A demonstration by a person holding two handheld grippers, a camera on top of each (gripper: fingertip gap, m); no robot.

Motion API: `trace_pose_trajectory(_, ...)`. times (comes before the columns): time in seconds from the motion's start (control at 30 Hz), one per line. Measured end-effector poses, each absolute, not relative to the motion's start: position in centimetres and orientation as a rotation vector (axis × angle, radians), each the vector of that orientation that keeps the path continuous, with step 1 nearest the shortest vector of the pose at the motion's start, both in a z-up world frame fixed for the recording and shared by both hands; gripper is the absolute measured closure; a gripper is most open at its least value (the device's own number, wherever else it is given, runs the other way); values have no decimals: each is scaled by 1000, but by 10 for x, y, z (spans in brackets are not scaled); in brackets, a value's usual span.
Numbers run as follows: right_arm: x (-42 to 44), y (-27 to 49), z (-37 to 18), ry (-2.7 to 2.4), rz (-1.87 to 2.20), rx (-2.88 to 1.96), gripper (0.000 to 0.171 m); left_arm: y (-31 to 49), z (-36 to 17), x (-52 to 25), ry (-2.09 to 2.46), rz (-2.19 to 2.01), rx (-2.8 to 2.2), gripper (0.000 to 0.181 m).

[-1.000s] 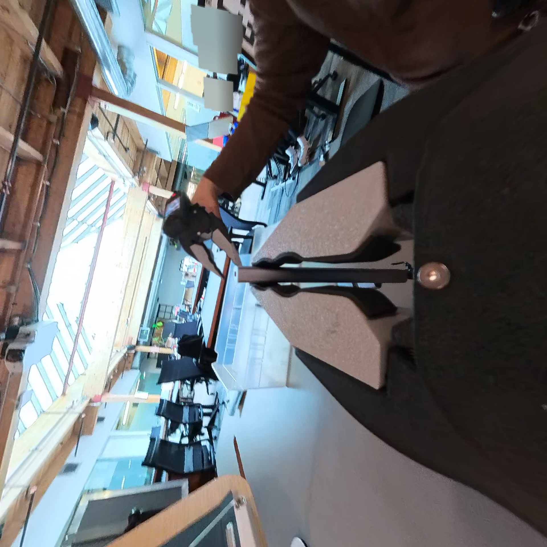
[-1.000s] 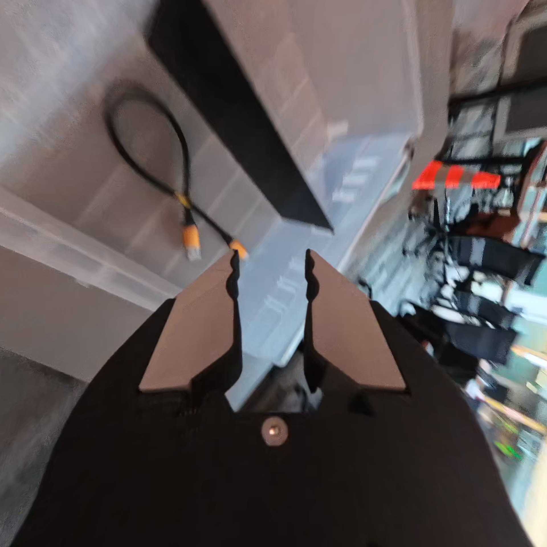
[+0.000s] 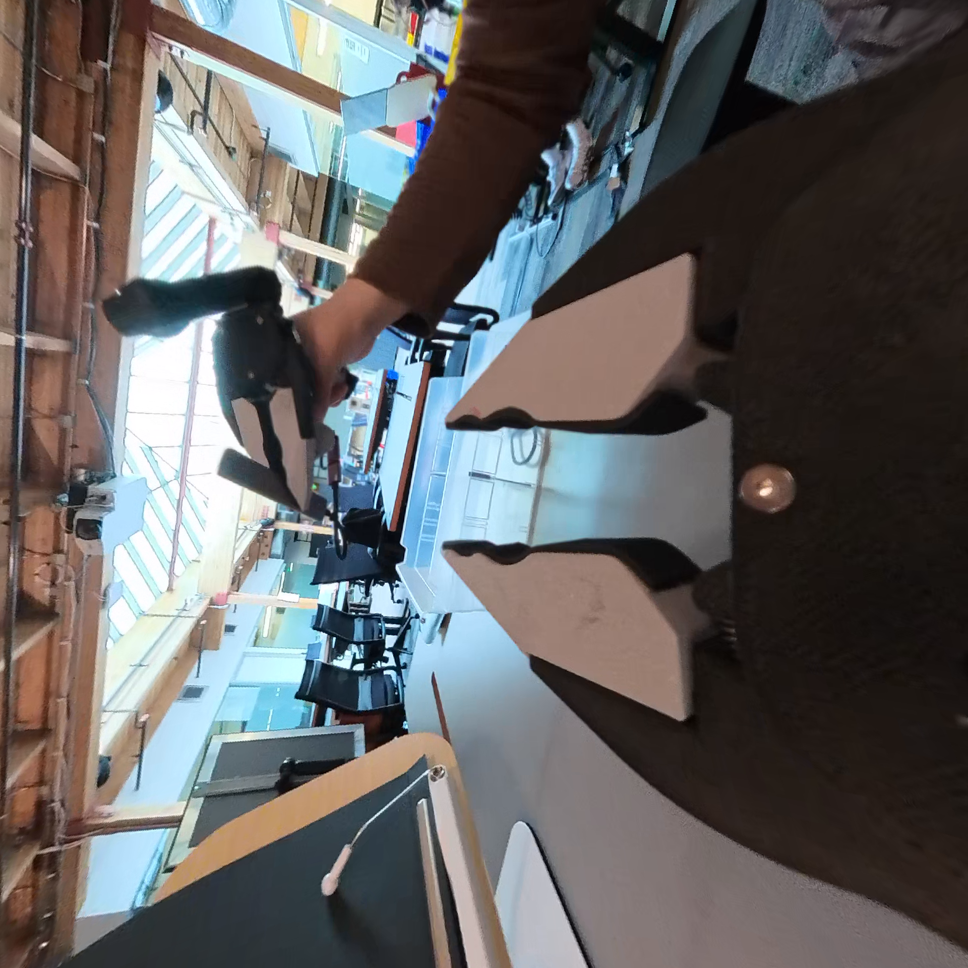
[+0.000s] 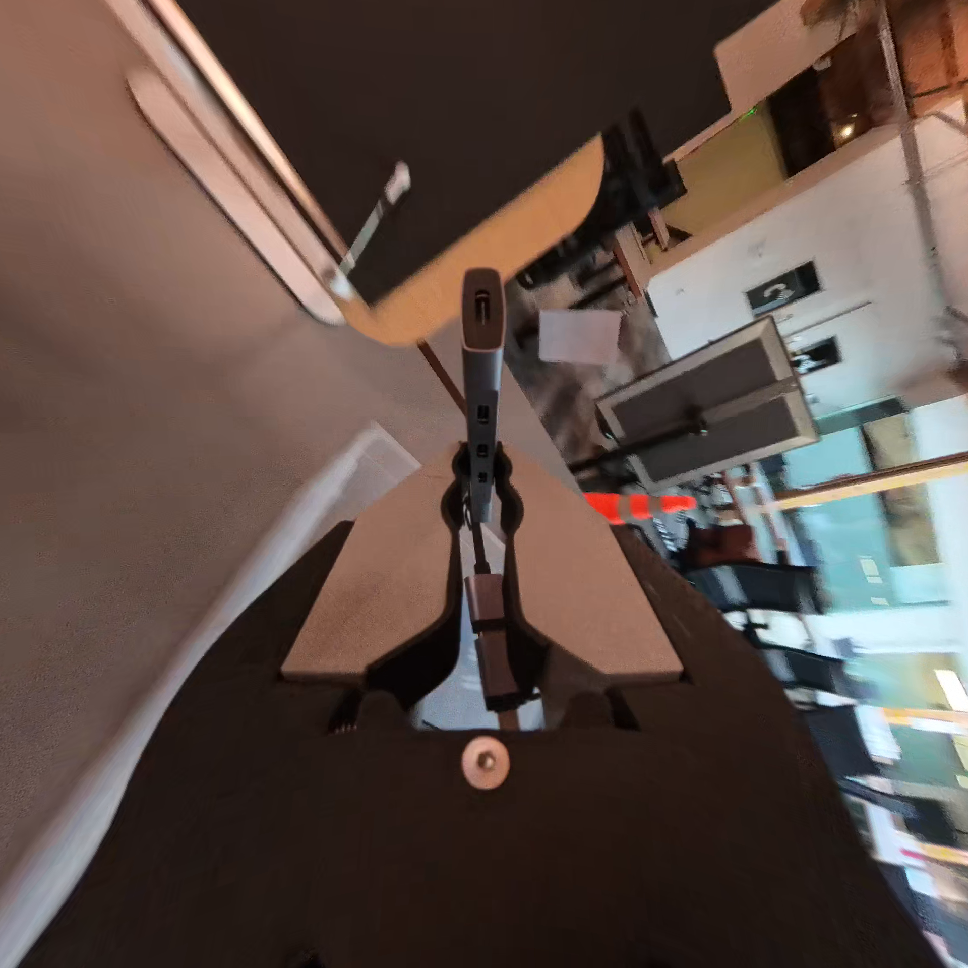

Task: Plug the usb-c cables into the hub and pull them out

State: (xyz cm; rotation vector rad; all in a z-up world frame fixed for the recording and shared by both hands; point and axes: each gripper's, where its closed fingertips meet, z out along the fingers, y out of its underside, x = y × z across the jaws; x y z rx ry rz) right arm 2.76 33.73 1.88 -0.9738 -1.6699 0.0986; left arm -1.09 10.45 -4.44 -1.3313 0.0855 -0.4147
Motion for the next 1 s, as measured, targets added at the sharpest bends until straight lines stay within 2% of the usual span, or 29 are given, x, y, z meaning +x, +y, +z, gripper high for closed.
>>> trace_pose_trajectory(0.13, 27, 398, -42, -1825, -250, -955, 162, 108, -51, -13, 79, -401, -1358, 145)
trace_pose_trajectory(0.2, 32, 425, -81, -1892, -385, -1026, 131, 109, -53, -13, 77, -409, -1368, 145)
trace_pose_trajectory(0.3, 38, 436, -116, -1956, -366, -1182, 114, 110, -57, -12, 82, -412, -1388, 145)
trace_pose_trajectory(0.47, 18, 383, -56, -1798, -8, -1216, 122, 114, -62, -9, 87, -434, -1415, 144)
trace_pose_trajectory(0.57, 2, 305, -20, -1786, 317, -1186, 122, 117, -68, -6, 101, -429, -1445, 143)
trace_pose_trajectory(0.67, -15, 213, -9, -1834, 653, -1122, 122, 119, -73, -4, 118, -400, -1471, 143)
trace_pose_trajectory(0.8, -46, 141, -50, -1863, 809, -1133, 125, 117, -74, -7, 125, -365, -1482, 143)
trace_pose_trajectory(0.97, -97, 169, -116, -1664, 746, -1243, 139, 119, -93, -7, 152, -307, -1585, 140)
trace_pose_trajectory(1.0, -100, 179, -125, -1650, 756, -1280, 126, 120, -97, -7, 160, -284, -1604, 142)
